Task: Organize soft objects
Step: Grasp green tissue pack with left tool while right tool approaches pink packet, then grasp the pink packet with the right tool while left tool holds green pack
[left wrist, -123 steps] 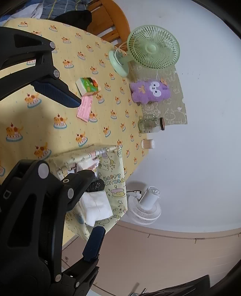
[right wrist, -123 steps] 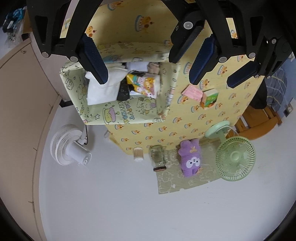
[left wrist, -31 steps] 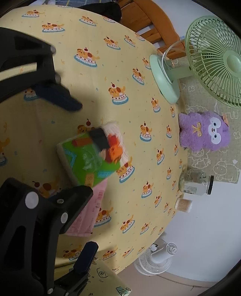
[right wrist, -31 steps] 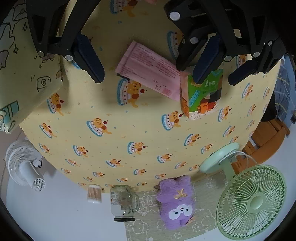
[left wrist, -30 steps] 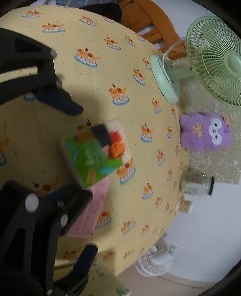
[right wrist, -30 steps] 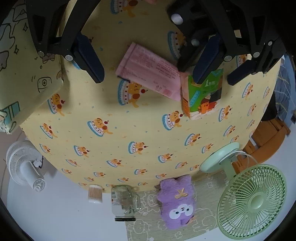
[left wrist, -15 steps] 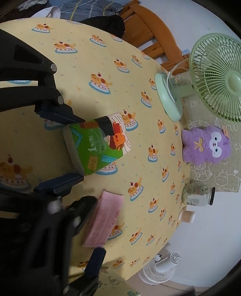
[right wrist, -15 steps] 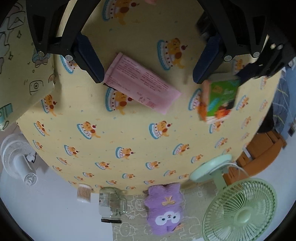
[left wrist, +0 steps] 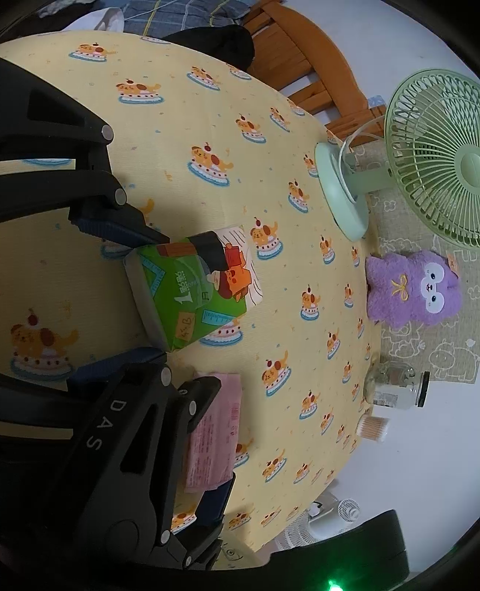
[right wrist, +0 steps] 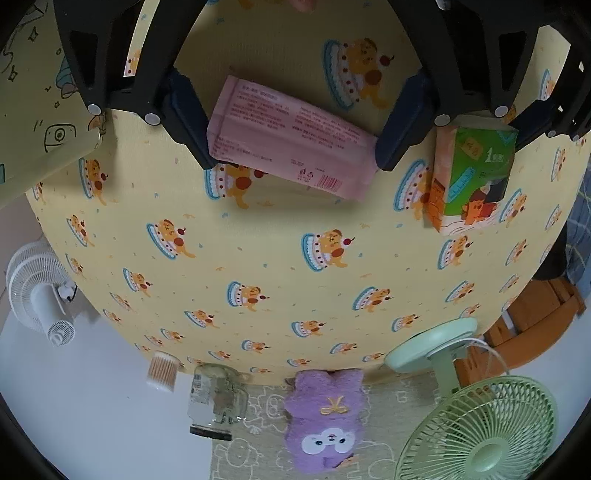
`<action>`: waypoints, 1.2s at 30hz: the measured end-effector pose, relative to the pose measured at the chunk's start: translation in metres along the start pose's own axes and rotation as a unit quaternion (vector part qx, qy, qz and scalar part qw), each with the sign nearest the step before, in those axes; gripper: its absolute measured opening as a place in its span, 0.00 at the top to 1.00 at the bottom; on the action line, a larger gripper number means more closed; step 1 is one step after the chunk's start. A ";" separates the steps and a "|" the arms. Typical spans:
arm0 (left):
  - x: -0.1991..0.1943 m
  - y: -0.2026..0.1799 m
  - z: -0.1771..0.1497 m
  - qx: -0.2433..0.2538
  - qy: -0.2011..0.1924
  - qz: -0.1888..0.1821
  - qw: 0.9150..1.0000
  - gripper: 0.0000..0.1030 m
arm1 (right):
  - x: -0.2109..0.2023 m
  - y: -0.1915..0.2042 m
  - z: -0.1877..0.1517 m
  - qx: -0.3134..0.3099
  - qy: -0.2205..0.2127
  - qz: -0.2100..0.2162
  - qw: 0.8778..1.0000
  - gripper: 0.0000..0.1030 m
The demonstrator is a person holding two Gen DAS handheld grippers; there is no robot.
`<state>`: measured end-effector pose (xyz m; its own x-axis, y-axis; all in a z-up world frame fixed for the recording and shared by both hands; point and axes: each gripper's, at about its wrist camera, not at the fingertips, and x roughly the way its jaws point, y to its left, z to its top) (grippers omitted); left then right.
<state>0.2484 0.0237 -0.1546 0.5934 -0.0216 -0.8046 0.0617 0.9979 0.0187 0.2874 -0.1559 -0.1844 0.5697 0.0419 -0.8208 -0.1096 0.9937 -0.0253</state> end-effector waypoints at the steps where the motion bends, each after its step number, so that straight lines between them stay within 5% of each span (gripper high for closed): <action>1: -0.001 0.000 -0.001 0.001 0.000 -0.002 1.000 0.46 | -0.002 0.001 -0.001 -0.002 -0.001 -0.001 1.000 0.17; 8: -0.015 -0.007 -0.021 0.005 -0.004 -0.004 1.000 0.45 | -0.020 0.008 -0.020 -0.006 0.005 0.013 1.000 0.25; 22: -0.045 -0.019 -0.063 0.010 -0.012 -0.006 1.000 0.43 | -0.062 0.013 -0.067 -0.015 0.016 0.049 0.999 0.27; 36: -0.041 -0.027 -0.059 0.028 -0.018 -0.016 0.999 0.41 | -0.070 -0.001 -0.071 -0.013 0.016 0.043 0.999 0.26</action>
<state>0.1756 0.0012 -0.1574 0.6185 -0.0559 -0.7838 0.1252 0.9917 0.0281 0.1903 -0.1675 -0.1673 0.5303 0.1237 -0.8388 -0.1779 0.9835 0.0325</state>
